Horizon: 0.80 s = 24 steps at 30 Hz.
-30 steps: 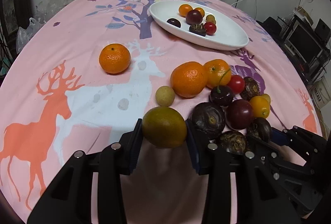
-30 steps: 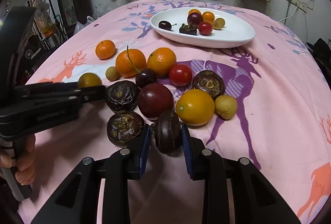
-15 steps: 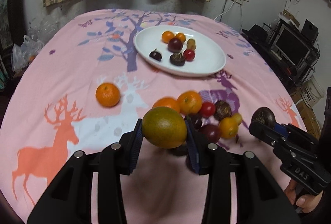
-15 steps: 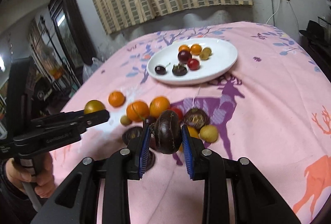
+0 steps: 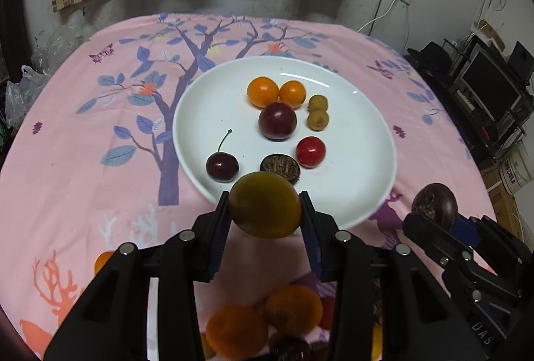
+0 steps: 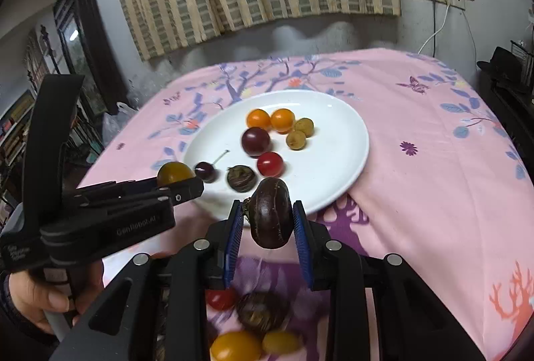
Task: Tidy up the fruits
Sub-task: 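Carry the mangosteen and citrus over the white plate and open both grippers, then grasp a large yellow citrus with the right gripper while the left gripper grasps a dark mangosteen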
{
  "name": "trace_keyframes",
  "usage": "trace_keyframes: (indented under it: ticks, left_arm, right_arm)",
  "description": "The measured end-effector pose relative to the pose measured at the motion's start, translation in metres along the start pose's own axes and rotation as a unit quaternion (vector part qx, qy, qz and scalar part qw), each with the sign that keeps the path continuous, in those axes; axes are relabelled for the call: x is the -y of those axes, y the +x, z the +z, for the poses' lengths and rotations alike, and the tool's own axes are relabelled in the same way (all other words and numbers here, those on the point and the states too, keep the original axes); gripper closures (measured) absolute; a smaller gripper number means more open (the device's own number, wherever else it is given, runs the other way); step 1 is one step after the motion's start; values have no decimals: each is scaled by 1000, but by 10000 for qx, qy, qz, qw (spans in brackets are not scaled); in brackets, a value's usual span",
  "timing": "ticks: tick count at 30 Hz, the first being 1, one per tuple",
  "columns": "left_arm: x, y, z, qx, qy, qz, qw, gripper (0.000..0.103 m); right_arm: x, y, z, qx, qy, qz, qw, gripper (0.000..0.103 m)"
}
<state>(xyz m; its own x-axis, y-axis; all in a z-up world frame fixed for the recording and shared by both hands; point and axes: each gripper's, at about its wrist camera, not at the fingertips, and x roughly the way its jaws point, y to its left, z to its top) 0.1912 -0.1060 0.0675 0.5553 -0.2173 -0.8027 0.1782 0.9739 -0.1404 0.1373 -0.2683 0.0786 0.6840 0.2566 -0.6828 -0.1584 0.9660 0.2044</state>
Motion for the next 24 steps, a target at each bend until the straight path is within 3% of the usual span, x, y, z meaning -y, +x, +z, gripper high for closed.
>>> trace_keyframes:
  ticks: [3, 4, 6, 7, 13, 18, 24]
  left_arm:
    - [-6, 16, 1, -81, -176, -35, 9998, 62]
    - [-8, 16, 1, 13, -279, 0, 9996, 59]
    - [-9, 13, 1, 81, -411, 57, 9991, 30]
    - [-9, 8, 1, 145, -447, 66, 9989, 26]
    - [-5, -25, -14, 422, -180, 93, 9989, 26]
    - [-13, -54, -50, 490, -236, 74, 9985, 16]
    - [-34, -67, -102, 325, -425, 25, 9986, 16]
  right_arm:
    - [2, 21, 5, -141, -21, -50, 9999, 71]
    - [4, 25, 6, -130, 48, -70, 9999, 57]
    - [9, 25, 4, -76, 261, -57, 9996, 41]
    - [12, 22, 1, 5, 388, 25, 9992, 41]
    - [17, -1, -20, -18, 316, 48, 9995, 41]
    - [19, -27, -41, -30, 327, 75, 9994, 38]
    - [4, -41, -78, -357, 165, -5, 9992, 36]
